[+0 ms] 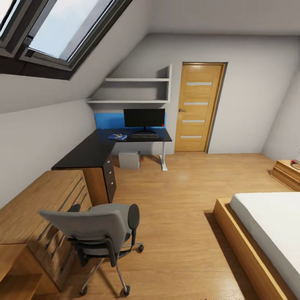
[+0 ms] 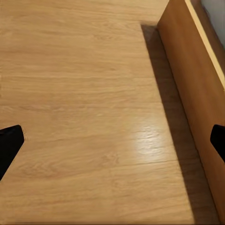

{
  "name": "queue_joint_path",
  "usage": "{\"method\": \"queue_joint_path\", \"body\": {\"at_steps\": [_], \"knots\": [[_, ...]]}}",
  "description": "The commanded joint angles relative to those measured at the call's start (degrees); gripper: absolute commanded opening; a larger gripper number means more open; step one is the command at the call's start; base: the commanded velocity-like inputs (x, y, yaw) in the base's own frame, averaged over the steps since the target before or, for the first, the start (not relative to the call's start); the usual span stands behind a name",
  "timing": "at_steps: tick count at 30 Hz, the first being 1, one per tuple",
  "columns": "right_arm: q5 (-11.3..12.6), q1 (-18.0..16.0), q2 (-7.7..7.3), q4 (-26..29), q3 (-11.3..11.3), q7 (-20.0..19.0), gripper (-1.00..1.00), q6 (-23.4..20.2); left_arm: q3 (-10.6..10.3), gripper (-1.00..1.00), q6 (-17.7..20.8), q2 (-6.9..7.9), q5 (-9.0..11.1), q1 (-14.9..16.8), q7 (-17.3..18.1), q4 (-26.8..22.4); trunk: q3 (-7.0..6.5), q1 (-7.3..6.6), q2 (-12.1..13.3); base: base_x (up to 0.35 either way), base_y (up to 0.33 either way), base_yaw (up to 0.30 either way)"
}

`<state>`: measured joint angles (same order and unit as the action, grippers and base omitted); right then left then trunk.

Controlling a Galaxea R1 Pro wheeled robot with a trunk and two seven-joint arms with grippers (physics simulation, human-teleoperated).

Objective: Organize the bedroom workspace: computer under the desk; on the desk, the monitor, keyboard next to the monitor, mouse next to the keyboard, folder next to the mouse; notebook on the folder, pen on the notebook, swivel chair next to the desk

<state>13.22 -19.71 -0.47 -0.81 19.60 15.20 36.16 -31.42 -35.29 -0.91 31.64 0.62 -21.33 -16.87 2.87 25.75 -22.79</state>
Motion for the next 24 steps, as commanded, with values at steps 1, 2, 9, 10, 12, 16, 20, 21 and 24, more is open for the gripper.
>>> {"method": "queue_joint_path", "body": {"at_steps": [1,2,9,10,12,16,20,21,24], "knots": [[0.4,-0.1,0.04,-0.1,0.5,0.2,1.00,0.1,-0.5,1.00,-0.1,0.03,0.2,0.1,-0.5,0.0,0.13,0.04,-0.1,0.000,0.281,-0.073],[0.3,-0.1,0.05,-0.1,0.5,0.2,1.00,0.1,-0.5,1.00,-0.1,0.03,0.2,0.1,-0.5,0.0,0.13,0.04,-0.1,0.000,0.285,-0.058],[0.3,-0.1,0.11,-0.1,0.6,0.1,1.00,0.0,-0.5,1.00,-0.1,0.03,0.2,0.1,-0.5,0.0,0.13,0.04,-0.1,0.000,0.293,-0.024],[0.3,-0.1,0.11,-0.1,0.6,0.1,1.00,0.0,-0.5,1.00,-0.1,0.03,0.2,0.0,-0.5,0.0,0.13,0.04,-0.1,0.000,0.297,-0.008],[0.3,-0.1,0.11,-0.2,0.6,0.1,1.00,0.0,-0.5,1.00,-0.1,0.01,0.2,0.1,-0.5,0.0,0.13,0.04,-0.1,0.000,0.298,-0.006],[0.3,-0.1,0.11,-0.2,0.6,0.1,1.00,0.0,-0.5,1.00,-0.1,-0.02,0.2,0.1,-0.5,0.0,0.13,0.04,-0.1,0.000,0.299,-0.003],[0.3,-0.1,0.12,-0.2,0.6,0.1,1.00,0.0,-0.5,1.00,-0.1,-0.05,0.2,0.0,-0.5,0.0,0.13,0.04,-0.1,0.000,0.299,-0.001],[0.3,-0.1,0.12,-0.2,0.6,0.1,1.00,0.0,-0.5,1.00,-0.1,-0.05,0.2,0.0,-0.5,0.0,0.13,0.04,-0.1,0.000,0.299,-0.001],[0.3,-0.1,0.12,-0.2,0.6,0.1,1.00,0.0,-0.5,1.00,-0.1,-0.06,0.2,0.1,-0.5,0.0,0.13,0.04,-0.1,0.000,0.299,0.000]]}}
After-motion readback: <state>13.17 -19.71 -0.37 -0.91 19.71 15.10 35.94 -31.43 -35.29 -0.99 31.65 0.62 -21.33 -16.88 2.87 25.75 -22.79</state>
